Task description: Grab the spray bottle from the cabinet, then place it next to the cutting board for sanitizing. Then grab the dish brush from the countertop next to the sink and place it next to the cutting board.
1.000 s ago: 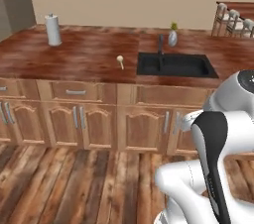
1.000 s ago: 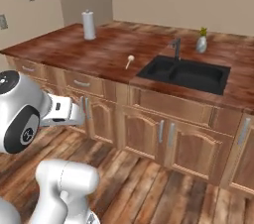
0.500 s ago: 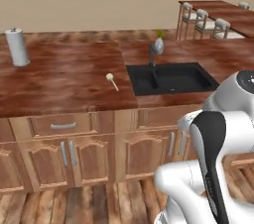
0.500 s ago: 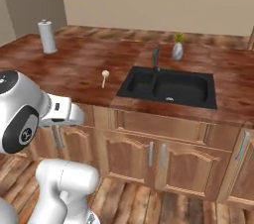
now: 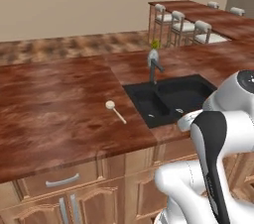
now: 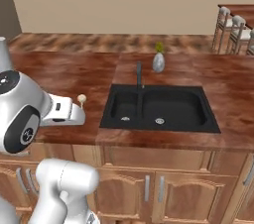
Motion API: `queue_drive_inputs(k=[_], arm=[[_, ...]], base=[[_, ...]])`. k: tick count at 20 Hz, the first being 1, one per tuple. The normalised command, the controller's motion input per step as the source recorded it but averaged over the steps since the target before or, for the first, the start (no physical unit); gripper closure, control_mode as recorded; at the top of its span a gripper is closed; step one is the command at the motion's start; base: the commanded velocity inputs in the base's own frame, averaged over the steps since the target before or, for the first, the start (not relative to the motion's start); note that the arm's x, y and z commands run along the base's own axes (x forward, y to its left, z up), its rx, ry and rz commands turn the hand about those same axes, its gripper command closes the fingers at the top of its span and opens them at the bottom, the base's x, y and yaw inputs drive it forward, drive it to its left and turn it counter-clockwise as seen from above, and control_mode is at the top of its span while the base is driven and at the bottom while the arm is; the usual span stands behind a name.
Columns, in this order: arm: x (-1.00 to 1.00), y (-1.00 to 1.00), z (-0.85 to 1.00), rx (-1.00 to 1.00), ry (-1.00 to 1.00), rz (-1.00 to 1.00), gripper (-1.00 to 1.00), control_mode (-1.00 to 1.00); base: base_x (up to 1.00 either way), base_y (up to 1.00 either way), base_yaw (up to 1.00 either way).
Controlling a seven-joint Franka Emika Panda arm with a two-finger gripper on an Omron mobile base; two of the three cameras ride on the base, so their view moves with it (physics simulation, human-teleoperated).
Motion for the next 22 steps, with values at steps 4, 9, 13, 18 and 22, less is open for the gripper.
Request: queue_drive_inputs(k=[4,9,13,18,22], arm=[[0.00,0.00,0.00,0.00,0.00,0.00,-1.00,1.00],[0.32,0.08,-0.06,-0.01,0.00,0.00,-1.00,-1.00],[0.97,-0.03,-0.11,0.00,0.03,0.05,-1.00,-1.00],[0.82,-0.15,-0.11,0.00,0.05,0.11,-1.00,-1.00],[0.44,0.29,-0.34,0.00,0.11,0.01,-1.00,-1.00]], base=[[0.23,0.77,-0.14],[0.33,0.20,0.00],[0.00,0.00,0.00],[0.00,0.00,0.00],[0.00,0.00,0.00]])
